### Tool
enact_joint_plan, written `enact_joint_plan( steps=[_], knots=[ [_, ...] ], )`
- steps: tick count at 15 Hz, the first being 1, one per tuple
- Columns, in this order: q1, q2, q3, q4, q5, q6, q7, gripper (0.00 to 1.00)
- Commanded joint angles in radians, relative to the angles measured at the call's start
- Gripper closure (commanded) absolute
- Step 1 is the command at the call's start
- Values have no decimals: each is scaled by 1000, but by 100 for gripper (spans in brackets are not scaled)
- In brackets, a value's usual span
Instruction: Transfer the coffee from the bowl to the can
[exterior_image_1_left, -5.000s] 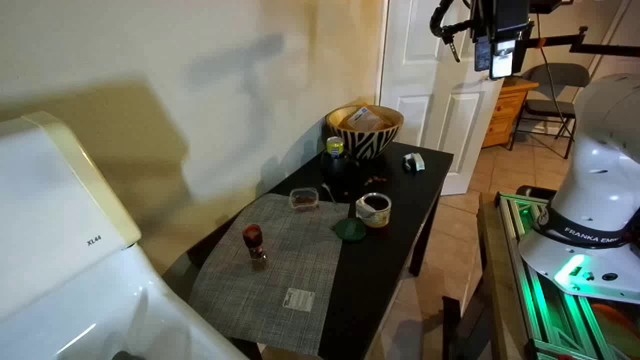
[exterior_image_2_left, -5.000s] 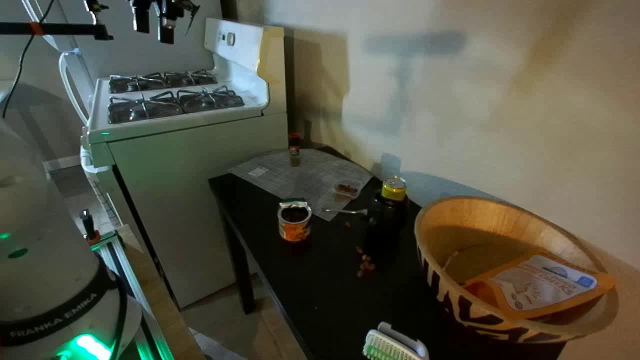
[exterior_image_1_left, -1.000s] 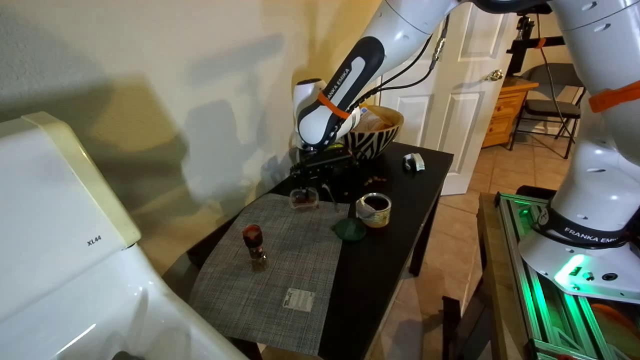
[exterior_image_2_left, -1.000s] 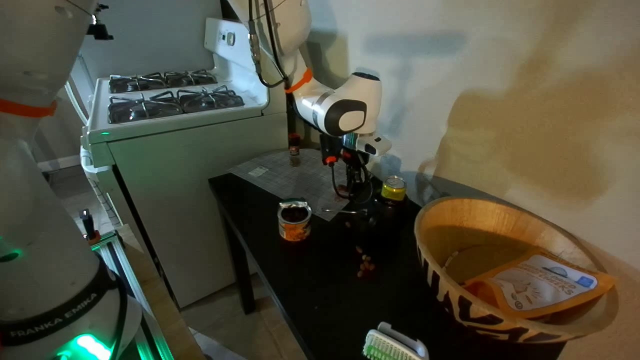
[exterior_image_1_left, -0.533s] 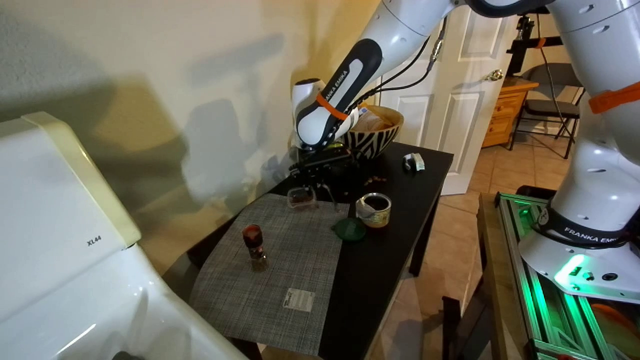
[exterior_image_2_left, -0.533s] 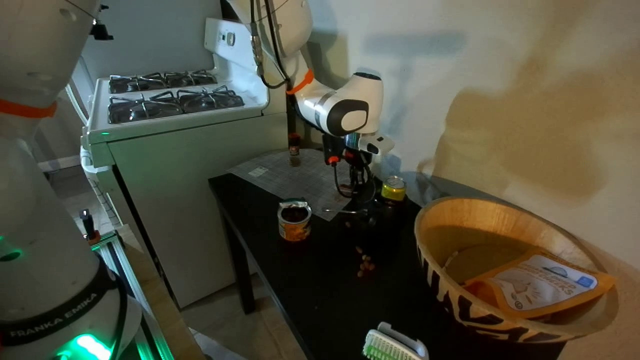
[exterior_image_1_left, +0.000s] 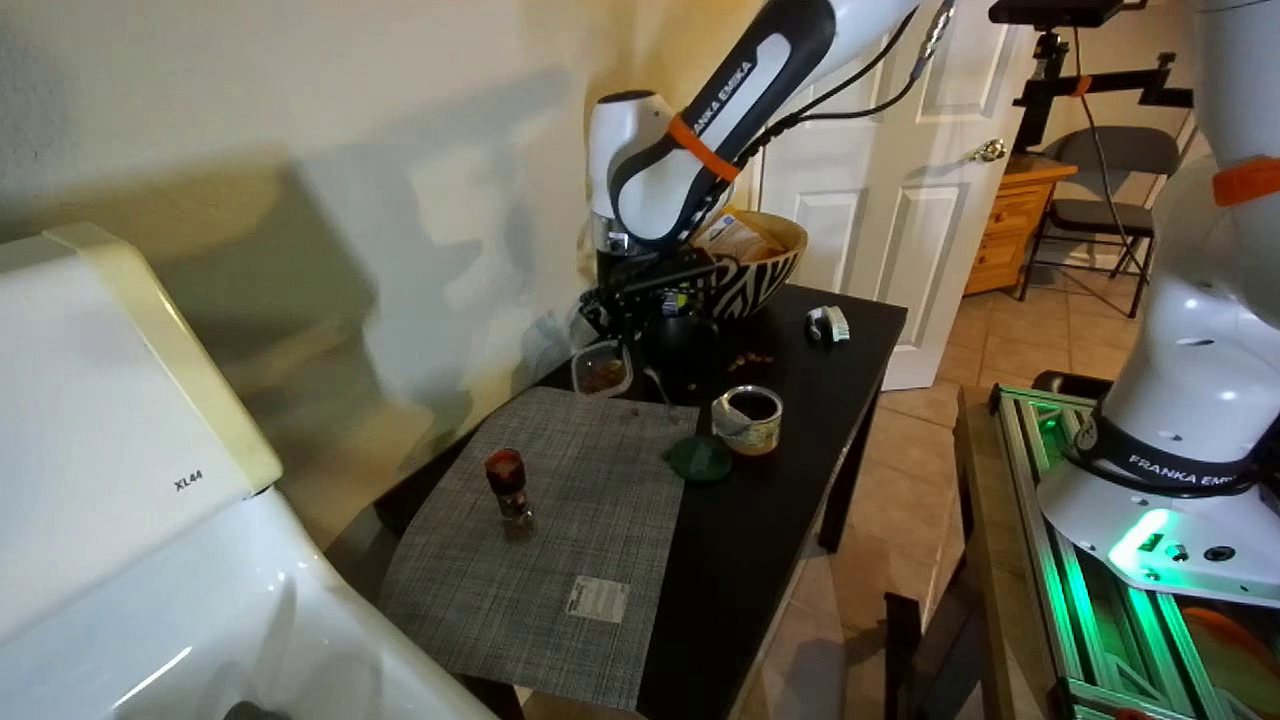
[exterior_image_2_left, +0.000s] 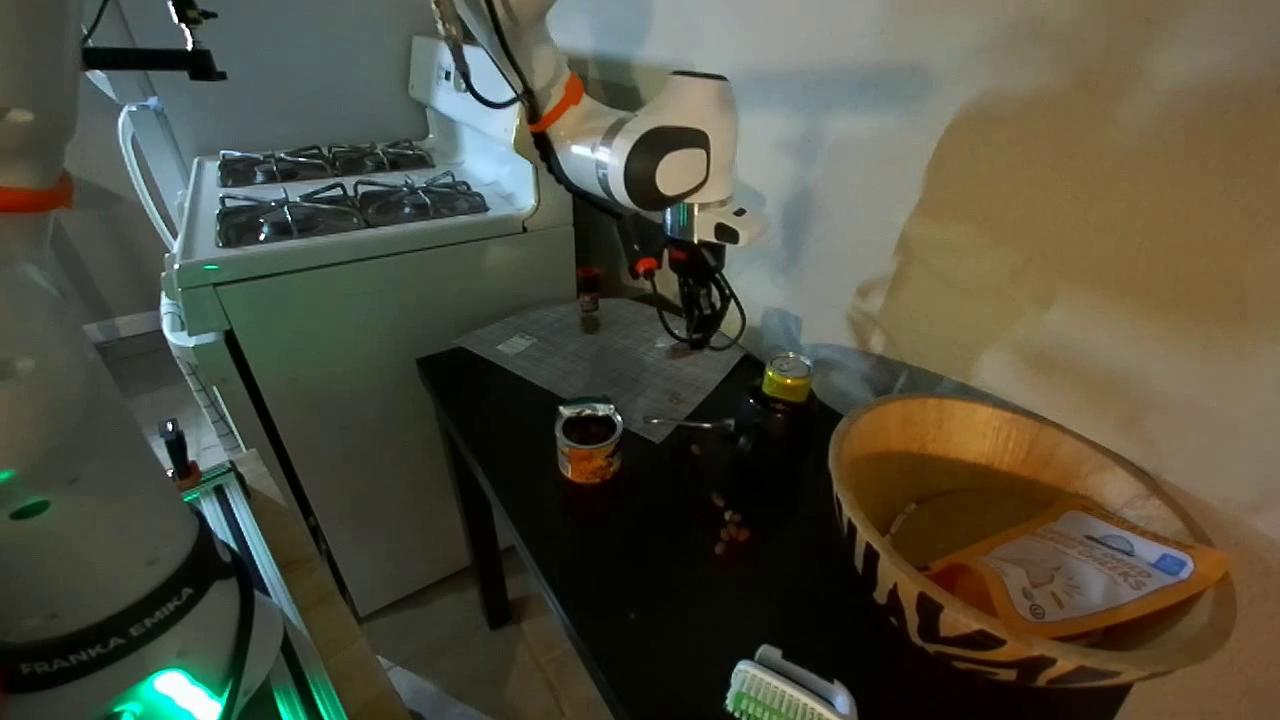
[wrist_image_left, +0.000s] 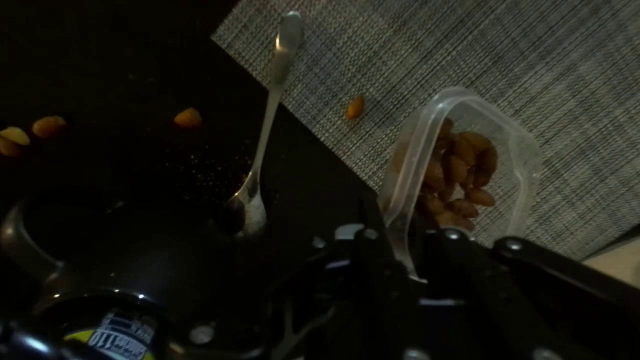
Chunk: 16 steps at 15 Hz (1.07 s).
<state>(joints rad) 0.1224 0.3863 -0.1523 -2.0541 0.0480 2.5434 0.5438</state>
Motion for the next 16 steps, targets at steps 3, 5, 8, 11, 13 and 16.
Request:
enact_joint_plan(
  steps=[3, 5, 8, 11, 13, 16],
  knots=[
    [-65, -342, 67, -325, 85, 4, -153, 96],
    [-104, -439, 81, -418, 177, 3, -291, 96],
    [-152, -566, 42, -523, 223, -60, -480, 96],
    [-220, -637, -1, -557, 111, -199, -557, 96],
    [-265, -664, -6, -554, 5, -287, -552, 96],
    [-307, -684, 19, -540, -144, -354, -484, 96]
  ],
)
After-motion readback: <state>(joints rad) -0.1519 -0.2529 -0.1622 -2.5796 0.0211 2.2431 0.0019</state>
